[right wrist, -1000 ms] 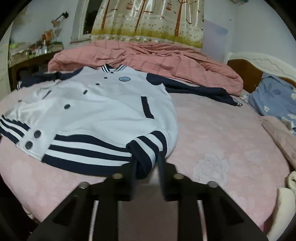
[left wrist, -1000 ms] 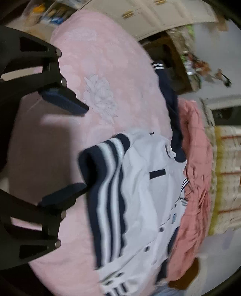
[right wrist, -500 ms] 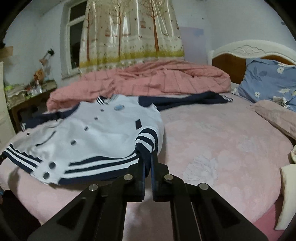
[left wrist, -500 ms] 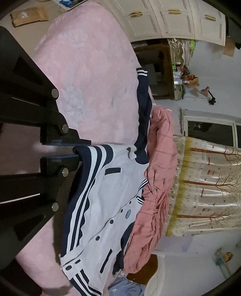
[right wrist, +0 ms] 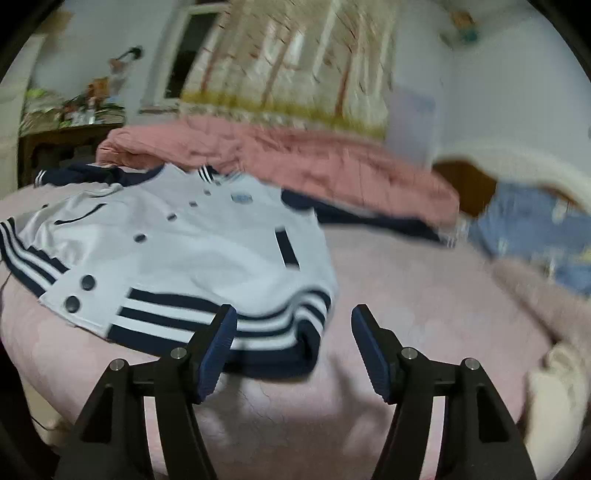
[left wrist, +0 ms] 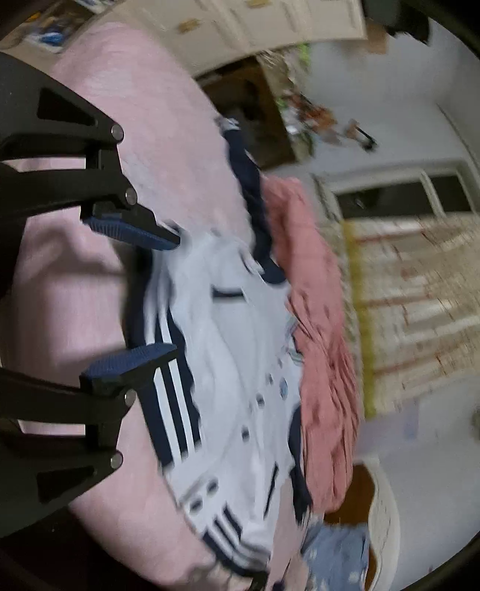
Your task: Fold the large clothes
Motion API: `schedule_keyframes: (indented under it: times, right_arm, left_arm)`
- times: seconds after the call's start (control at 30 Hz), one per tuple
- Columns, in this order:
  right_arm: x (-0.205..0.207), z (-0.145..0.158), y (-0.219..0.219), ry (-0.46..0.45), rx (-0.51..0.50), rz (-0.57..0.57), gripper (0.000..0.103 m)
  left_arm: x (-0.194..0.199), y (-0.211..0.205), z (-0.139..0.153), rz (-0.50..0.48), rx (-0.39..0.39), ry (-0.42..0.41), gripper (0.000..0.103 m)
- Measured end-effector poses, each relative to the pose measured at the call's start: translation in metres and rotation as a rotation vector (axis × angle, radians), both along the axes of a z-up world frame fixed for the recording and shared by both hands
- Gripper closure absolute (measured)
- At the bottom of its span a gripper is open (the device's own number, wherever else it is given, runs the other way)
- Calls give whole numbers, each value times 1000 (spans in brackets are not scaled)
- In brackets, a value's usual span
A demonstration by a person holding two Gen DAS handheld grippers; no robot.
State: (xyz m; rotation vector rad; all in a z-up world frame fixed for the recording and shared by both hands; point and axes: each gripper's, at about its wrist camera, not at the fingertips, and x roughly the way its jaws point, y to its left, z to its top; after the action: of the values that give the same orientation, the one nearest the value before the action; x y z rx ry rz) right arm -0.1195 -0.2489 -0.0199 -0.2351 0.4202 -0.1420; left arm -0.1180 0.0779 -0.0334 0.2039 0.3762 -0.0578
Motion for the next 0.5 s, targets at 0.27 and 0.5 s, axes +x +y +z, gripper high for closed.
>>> schedule_keyframes:
  times: [0.27, 0.5]
  right_arm:
    - [16, -13, 56, 218, 33, 303, 29]
    - [37, -47, 73, 366, -142, 261, 15]
  left_arm:
    - [35, -50, -3, -213, 57, 188, 37]
    - [54, -75, -22, -166, 264, 257, 23]
